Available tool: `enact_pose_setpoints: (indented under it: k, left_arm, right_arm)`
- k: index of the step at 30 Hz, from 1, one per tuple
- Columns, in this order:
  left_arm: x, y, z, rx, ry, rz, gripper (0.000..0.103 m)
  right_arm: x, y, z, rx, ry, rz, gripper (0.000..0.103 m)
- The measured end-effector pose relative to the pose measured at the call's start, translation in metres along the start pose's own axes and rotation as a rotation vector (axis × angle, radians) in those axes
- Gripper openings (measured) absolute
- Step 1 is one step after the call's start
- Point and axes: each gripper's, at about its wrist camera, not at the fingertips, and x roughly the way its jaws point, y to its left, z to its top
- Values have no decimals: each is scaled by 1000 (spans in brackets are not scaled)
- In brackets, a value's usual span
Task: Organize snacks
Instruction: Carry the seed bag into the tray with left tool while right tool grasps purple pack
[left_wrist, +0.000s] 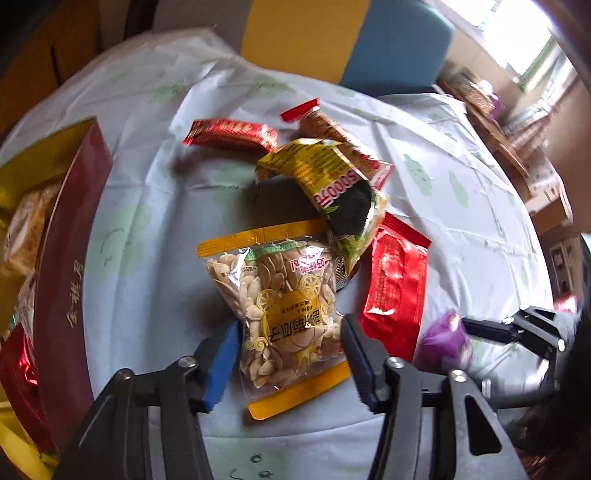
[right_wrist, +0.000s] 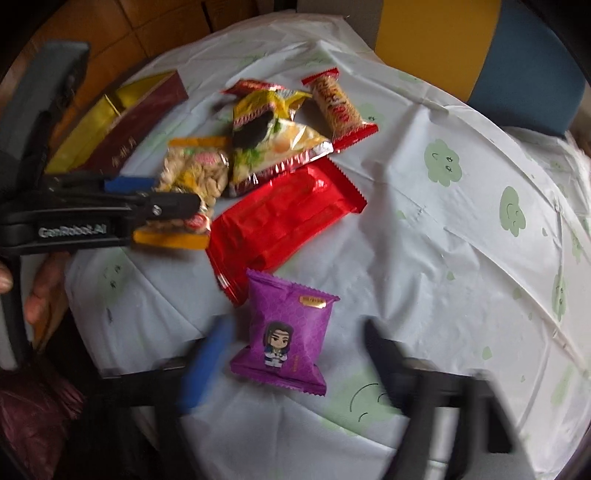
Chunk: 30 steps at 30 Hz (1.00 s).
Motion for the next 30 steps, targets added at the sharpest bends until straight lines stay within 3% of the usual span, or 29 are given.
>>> enact_pose_setpoints:
  k: [6, 12, 20, 25, 30]
  left_arm:
    - [-11, 3, -17, 68, -57, -16, 41]
    - [-20, 4, -31, 84, -90, -30, 39]
    - [-53, 10, -41, 75, -173, -51, 39]
    - [-88, 27, -43, 36, -251, -48, 39]
    - [-124, 73, -40, -84, -335, 4, 39]
  right_arm:
    - [4, 1, -2, -18, 20, -18, 43]
    - [11, 5, -3, -30, 18, -97, 44]
    - [11, 2, -2, -24, 19, -93, 44]
    - [12, 3, -3, -37, 14, -107, 44]
    - [12, 2, -4, -47, 7, -113, 44]
